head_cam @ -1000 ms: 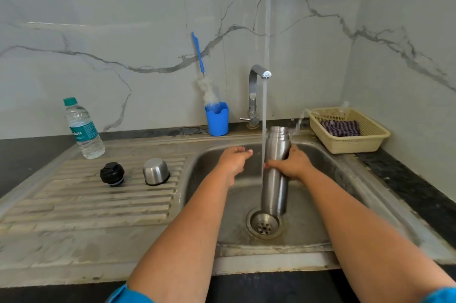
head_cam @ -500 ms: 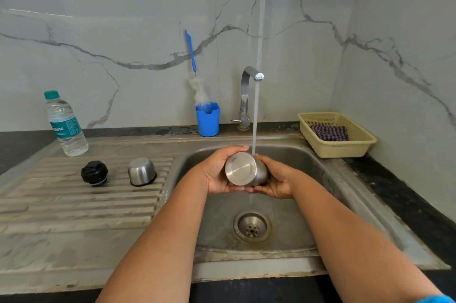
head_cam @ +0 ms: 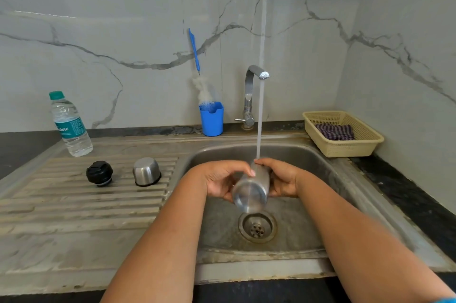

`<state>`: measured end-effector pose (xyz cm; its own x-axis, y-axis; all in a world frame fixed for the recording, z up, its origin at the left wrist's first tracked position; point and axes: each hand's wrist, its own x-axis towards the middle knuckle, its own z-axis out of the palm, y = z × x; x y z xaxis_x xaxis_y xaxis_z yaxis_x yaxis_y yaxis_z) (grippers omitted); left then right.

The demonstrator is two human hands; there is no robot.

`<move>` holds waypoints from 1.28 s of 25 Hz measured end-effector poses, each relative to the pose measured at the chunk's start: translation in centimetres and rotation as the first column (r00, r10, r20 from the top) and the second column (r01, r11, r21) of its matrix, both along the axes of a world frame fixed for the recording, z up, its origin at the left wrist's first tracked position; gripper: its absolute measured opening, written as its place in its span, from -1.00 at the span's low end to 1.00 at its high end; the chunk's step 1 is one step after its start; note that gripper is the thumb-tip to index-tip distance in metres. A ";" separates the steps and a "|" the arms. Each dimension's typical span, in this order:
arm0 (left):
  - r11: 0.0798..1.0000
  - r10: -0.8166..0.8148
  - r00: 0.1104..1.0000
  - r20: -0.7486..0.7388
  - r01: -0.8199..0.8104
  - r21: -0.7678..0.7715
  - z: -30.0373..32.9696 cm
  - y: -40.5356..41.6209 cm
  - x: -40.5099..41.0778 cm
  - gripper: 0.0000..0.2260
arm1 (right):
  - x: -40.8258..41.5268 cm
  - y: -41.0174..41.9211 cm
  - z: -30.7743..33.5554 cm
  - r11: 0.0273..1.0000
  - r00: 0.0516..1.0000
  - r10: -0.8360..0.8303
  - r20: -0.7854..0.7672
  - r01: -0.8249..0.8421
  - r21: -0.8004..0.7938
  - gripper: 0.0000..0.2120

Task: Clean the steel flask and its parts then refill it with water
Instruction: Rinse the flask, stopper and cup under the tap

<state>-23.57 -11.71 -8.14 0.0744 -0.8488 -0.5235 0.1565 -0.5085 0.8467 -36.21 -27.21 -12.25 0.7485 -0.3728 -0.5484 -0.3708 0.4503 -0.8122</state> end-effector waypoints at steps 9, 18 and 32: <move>0.992 0.120 0.923 0.366 -0.126 -0.008 -3.9 -2.3 0.0 -0.20 | 2.1 1.4 -0.6 0.512 0.993 -0.117 0.002 0.062 -0.857 0.03; 0.990 0.139 0.911 0.387 -0.136 -0.036 -3.7 -2.6 -0.1 -0.22 | 1.7 0.9 0.0 0.494 0.991 -0.129 0.020 0.082 -0.866 0.07; 0.998 0.050 0.692 0.720 -0.052 -0.019 -1.7 -1.7 -1.8 -0.18 | -0.4 -0.3 0.9 0.909 0.905 -0.416 -0.090 0.412 -0.060 -0.37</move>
